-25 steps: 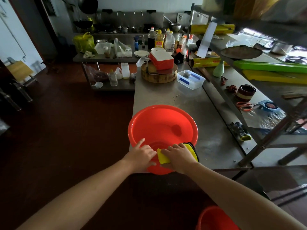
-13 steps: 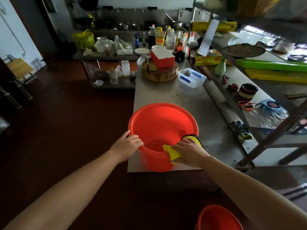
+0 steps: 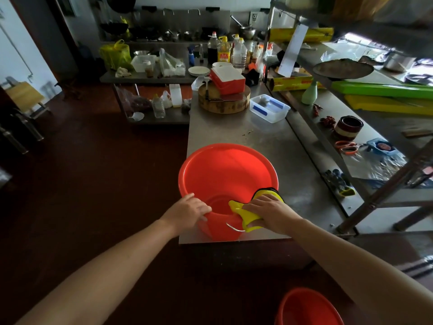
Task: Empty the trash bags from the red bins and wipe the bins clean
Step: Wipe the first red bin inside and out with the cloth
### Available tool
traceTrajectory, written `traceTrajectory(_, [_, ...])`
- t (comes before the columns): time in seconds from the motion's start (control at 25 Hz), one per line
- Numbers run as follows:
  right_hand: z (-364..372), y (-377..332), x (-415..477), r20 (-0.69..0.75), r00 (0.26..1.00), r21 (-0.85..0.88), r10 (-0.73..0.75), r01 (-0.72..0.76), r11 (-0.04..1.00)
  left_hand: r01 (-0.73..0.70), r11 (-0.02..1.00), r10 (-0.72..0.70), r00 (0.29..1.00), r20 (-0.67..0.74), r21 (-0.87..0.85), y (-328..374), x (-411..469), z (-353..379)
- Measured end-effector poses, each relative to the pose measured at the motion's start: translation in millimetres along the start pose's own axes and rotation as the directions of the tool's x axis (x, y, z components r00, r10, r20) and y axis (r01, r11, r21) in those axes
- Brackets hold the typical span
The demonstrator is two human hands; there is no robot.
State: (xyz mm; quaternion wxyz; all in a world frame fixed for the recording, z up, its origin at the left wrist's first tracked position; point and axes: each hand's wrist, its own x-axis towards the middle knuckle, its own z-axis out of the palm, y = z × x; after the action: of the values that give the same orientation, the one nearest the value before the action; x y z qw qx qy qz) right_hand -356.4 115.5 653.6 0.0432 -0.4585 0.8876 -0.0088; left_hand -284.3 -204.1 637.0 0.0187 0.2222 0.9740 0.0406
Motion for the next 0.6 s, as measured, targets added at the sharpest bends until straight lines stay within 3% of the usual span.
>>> traceTrajectory(0.12, [-3.1, 15.6, -4.3, 0.024, 1.000, -0.054, 0.004, -0.003, 0.999, 0.048, 0.994, -0.055, 0.996, 0.065, 0.101, -26.3, 0.0, -13.7])
traceTrajectory(0.24, [-0.8, 7.2, -0.3, 0.001, 1.000, -0.057, 0.029, -0.029, 0.998, -0.021, 0.982, -0.001, 0.993, 0.114, 0.188, -5.0, 5.6, -14.6])
traceTrajectory(0.4, [11.8, -28.5, 11.6, 0.022, 0.998, -0.085, 0.058, -0.056, 0.995, -0.012, 0.999, 0.009, 0.996, 0.093, 0.035, 51.6, 11.4, 7.9])
traceTrajectory(0.6, [7.0, -29.7, 7.0, 0.064, 0.995, -0.050, 0.074, -0.071, 0.996, 0.011, 1.000, -0.010, 0.999, 0.048, -0.004, 27.6, 5.0, 1.0])
